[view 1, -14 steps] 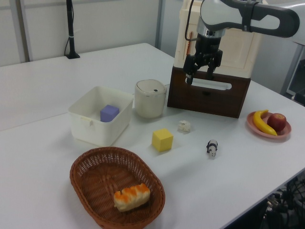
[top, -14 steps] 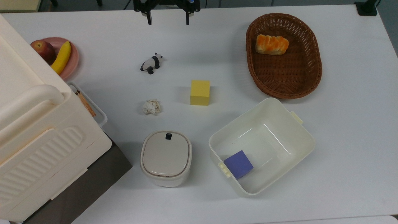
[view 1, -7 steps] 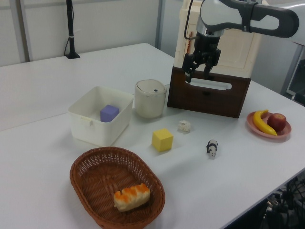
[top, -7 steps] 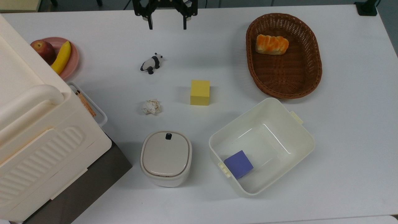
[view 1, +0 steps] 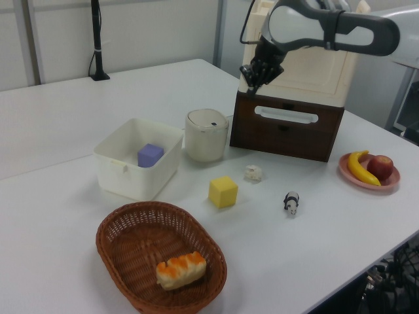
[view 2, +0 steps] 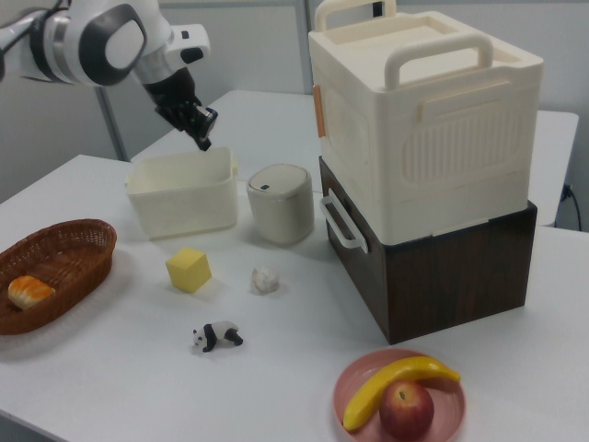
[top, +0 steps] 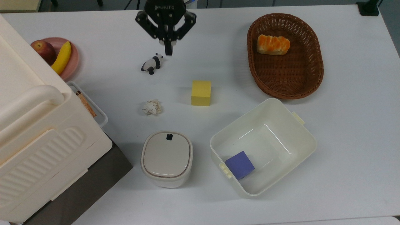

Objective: Open the trash can
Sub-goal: 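Move the gripper over the small cream trash can's lid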

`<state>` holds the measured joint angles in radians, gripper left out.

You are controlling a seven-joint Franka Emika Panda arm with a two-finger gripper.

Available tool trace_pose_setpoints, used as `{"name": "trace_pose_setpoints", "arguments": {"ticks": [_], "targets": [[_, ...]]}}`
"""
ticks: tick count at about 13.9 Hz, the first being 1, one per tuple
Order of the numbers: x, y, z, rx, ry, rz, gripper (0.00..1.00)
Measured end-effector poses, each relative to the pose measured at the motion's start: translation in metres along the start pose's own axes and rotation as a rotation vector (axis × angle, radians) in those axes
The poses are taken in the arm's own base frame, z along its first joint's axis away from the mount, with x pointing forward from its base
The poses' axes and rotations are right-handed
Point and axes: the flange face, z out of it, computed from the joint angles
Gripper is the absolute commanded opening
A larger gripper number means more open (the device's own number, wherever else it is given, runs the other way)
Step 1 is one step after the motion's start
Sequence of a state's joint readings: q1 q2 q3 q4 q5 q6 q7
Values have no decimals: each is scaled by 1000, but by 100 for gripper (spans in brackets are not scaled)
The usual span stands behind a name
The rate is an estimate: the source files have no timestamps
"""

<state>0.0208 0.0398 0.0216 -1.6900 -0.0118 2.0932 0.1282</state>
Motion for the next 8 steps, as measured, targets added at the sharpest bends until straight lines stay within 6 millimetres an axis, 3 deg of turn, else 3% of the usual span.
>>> {"name": "trace_pose_setpoints", "arguments": {"ticks": [8], "targets": [[38,-2,96,16,130,40,0]]}}
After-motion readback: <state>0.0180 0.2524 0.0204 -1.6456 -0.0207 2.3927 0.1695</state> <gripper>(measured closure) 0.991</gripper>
